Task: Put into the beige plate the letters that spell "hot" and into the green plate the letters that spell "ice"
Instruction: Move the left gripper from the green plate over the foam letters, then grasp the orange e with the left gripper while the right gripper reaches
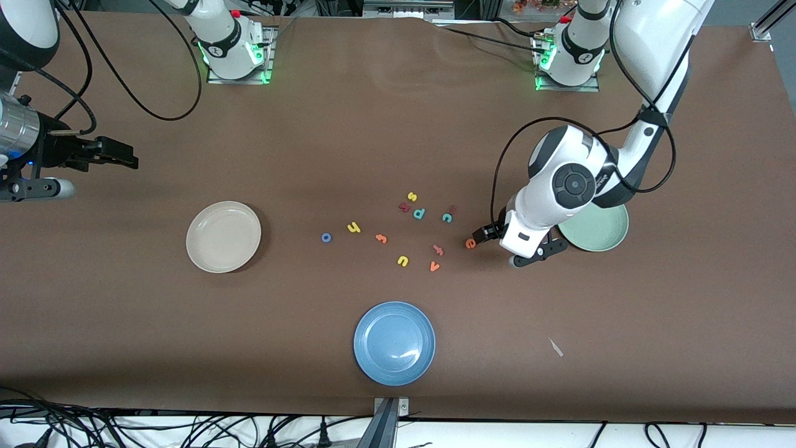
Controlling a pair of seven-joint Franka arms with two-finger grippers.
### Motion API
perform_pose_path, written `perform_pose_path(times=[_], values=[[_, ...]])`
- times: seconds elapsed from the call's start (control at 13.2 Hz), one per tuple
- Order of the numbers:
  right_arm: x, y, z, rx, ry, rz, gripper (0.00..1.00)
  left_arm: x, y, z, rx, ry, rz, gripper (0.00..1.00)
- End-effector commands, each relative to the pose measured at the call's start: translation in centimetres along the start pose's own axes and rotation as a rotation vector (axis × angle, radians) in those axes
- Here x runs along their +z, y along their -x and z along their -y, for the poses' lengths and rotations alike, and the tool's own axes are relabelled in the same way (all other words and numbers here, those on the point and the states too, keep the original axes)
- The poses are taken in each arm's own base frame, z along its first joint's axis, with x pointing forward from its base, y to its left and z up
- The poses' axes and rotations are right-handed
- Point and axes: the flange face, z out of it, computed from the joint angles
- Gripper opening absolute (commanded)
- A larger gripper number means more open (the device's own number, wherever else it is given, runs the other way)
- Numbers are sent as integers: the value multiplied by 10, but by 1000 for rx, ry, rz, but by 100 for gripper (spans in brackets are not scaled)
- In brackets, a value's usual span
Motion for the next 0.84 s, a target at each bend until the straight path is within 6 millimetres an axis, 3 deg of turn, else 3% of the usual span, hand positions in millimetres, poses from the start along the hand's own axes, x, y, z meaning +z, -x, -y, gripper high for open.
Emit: perform_pose_path(times=[0.0,0.46,0.61,0.76], values=[[-4,4,-2,-13,-4,-14,100,18,8,-15,-31,15,-5,93],[-3,5,-5,-44,-4,-4,100,61,11,-22,-39,-46,-82,94],[-1,5,-15,-52,-16,-3,100,77,14,-25,-43,-37,-74,92],[-1,3,-17,-49,-19,-11,100,83,14,-25,-43,-31,-76,89]])
